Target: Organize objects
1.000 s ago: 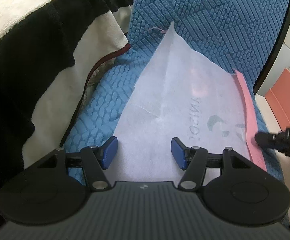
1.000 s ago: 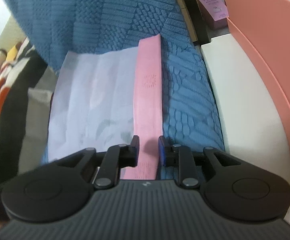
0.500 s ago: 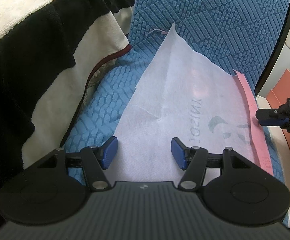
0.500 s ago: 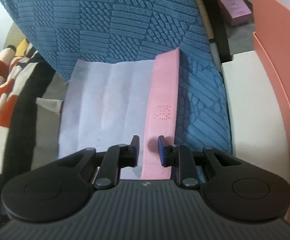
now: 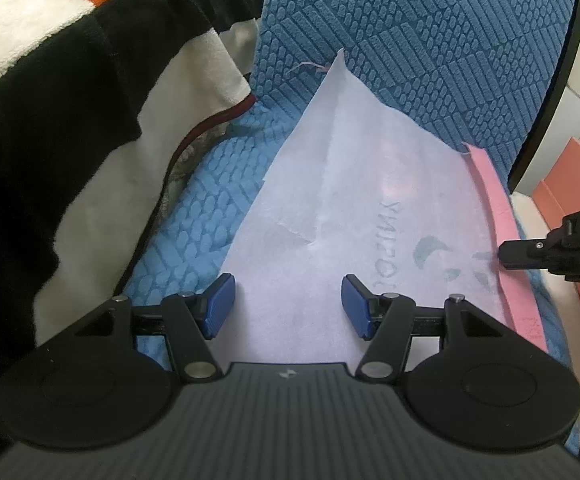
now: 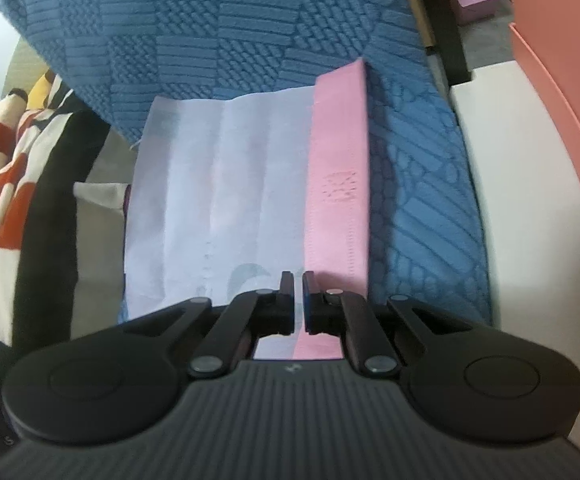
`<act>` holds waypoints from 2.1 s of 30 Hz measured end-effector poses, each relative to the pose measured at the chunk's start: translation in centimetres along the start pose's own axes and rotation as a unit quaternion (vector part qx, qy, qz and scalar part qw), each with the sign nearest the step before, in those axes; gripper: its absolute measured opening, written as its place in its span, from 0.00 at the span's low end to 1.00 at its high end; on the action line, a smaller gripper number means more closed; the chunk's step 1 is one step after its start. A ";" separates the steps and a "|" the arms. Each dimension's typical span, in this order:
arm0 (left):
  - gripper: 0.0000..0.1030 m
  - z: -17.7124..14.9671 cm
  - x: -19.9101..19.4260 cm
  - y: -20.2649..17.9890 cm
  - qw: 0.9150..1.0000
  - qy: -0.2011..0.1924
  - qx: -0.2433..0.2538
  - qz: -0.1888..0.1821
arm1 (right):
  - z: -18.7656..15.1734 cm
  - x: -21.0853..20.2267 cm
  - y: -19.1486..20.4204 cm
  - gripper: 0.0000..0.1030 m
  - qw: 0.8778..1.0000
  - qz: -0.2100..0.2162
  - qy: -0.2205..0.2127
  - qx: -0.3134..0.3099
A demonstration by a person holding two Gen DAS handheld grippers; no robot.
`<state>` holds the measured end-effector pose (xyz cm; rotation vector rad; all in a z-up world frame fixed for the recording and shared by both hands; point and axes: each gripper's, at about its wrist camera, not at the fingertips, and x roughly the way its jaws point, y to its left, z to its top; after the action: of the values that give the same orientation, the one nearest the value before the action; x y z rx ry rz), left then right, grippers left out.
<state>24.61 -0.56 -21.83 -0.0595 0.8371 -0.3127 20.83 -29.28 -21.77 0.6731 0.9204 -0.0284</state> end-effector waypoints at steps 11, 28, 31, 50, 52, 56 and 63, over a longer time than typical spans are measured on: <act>0.24 -0.4 -0.8 -2.7 0.997 -0.045 0.062 -0.022 | -0.1 0.1 -0.5 0.06 1.000 -0.007 -0.008 0.006; 0.23 -1.0 1.1 -5.8 0.986 -0.006 0.071 -0.152 | 1.0 -1.7 -1.6 0.43 0.996 -0.038 -0.077 0.028; 0.23 -0.7 1.3 -5.1 0.985 -0.001 0.042 -0.170 | 1.2 -0.8 -2.1 0.43 0.997 -0.040 -0.059 0.030; 0.38 -1.8 -0.5 -7.9 0.958 0.025 0.063 -0.277 | 0.9 0.4 -0.3 0.06 0.999 -0.029 -0.030 -0.008; 0.38 -2.1 -0.4 -8.2 0.959 0.031 0.067 -0.274 | 0.8 0.3 -0.2 0.06 0.999 -0.021 -0.031 -0.009; 0.38 -2.7 -0.9 -8.5 0.962 0.034 0.081 -0.259 | 0.8 0.1 0.1 0.06 0.999 -0.013 -0.032 -0.012; 0.33 -3.7 -0.8 -10.0 0.963 0.043 0.131 -0.231 | 0.6 0.3 0.2 0.07 1.000 -0.014 -0.018 -0.012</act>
<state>18.89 -9.63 -21.98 0.0083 0.8564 -0.8689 21.48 -29.37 -21.65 0.6360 0.8940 -0.0552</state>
